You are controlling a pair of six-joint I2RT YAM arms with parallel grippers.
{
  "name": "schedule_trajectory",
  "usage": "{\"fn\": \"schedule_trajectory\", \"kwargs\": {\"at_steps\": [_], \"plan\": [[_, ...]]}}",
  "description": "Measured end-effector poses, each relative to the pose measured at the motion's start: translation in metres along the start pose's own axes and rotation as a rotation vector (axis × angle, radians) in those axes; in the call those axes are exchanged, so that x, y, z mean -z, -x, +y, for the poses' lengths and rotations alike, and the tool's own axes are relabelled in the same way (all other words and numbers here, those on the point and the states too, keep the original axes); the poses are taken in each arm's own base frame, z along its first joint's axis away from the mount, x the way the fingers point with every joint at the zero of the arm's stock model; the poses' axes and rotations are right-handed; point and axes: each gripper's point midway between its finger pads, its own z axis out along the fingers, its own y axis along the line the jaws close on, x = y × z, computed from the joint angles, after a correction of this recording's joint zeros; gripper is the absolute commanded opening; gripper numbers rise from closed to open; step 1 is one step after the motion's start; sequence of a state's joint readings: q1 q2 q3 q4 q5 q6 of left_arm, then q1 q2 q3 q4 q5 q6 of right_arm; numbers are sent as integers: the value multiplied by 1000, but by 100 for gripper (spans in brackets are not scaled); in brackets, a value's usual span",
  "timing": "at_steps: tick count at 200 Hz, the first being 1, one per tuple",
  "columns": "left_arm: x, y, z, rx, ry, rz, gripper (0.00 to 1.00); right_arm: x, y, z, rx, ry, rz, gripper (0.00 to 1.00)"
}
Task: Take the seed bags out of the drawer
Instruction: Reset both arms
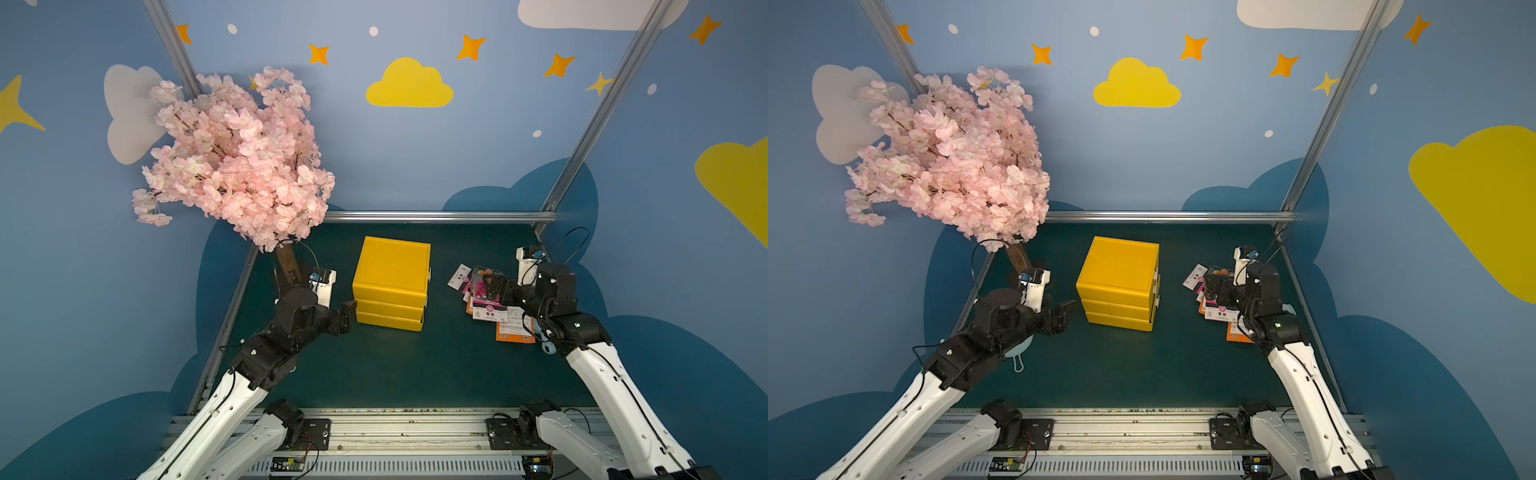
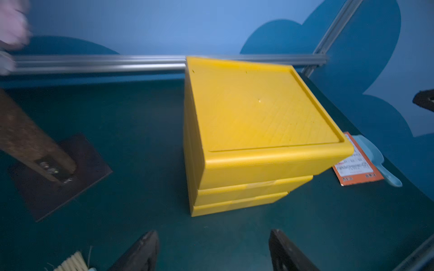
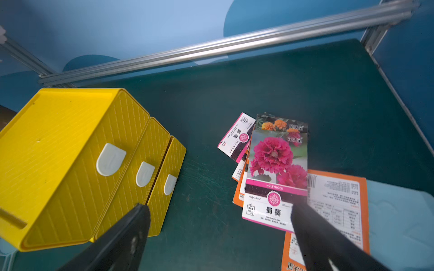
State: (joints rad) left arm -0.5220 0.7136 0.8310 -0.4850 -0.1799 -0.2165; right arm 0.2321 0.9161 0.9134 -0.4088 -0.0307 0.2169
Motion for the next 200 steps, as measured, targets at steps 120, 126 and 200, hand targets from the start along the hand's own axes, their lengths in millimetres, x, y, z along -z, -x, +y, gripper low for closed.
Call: {"fn": "schedule_trajectory", "kwargs": {"at_steps": [120,126,200], "plan": [[-75,-53,189,185,679,-23,100,-60,-42,-42,30,-116,-69,99],[-81,-63,195,182,693,8,100,-67,-50,-51,24,-145,-54,99],[-122,-121,234,179,683,92,100,-108,-97,-121,47,-370,42,99]]}}
